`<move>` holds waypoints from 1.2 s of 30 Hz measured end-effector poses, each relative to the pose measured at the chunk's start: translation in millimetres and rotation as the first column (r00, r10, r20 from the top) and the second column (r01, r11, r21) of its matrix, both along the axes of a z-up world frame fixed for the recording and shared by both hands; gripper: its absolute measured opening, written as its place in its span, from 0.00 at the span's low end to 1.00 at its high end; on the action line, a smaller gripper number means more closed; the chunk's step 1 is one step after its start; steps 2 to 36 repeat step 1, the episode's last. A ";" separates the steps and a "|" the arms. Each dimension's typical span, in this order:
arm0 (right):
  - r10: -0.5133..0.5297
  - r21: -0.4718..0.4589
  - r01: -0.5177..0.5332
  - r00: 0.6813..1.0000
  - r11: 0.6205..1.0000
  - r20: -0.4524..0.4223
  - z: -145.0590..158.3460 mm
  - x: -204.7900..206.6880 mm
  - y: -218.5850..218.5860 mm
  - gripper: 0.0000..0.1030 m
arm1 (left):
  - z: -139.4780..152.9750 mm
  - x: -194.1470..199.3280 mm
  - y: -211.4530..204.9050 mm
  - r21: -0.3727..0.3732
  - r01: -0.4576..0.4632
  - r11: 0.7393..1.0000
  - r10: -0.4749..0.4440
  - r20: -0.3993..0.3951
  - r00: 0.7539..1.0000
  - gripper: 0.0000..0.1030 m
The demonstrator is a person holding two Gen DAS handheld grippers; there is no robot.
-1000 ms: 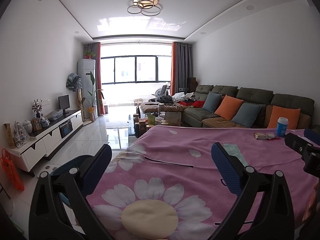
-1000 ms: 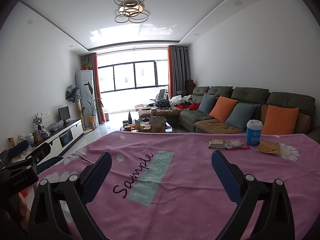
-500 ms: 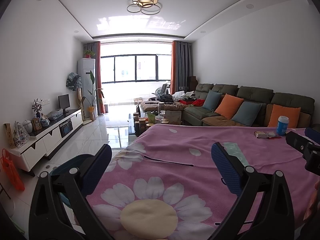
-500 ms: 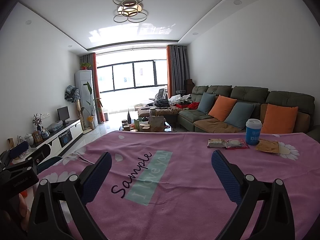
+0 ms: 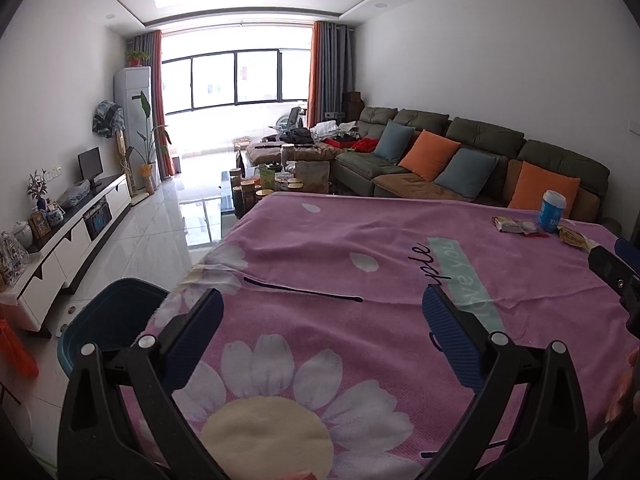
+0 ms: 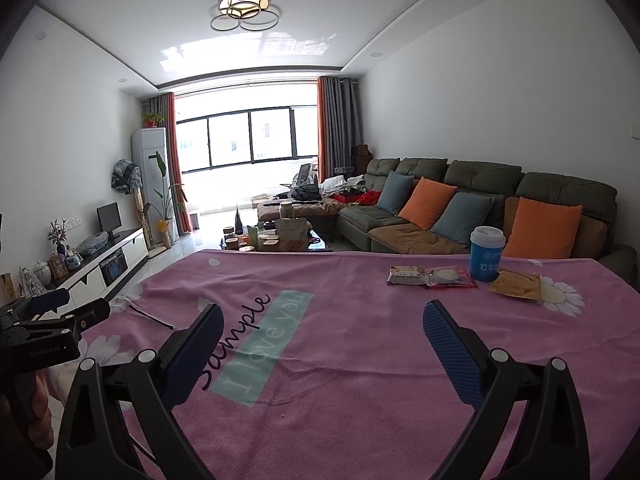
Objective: Collect trash
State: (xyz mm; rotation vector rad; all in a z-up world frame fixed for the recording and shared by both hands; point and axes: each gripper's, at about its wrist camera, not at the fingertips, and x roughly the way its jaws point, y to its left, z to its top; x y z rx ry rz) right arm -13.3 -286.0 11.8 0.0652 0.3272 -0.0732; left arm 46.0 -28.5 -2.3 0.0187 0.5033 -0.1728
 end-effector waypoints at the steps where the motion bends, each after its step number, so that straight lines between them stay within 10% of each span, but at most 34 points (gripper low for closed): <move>1: -0.014 -0.001 0.014 1.000 1.000 -0.024 -0.6 4.3 -6.8 0.94 | -3.3 14.7 -0.2 0.002 0.003 1.000 -0.003 -0.043 0.999 0.95; 36: -0.014 -0.001 0.014 1.000 1.000 -0.024 -0.6 4.3 -6.8 0.94 | -3.3 14.7 -0.2 0.002 0.003 1.000 -0.003 -0.043 0.999 0.95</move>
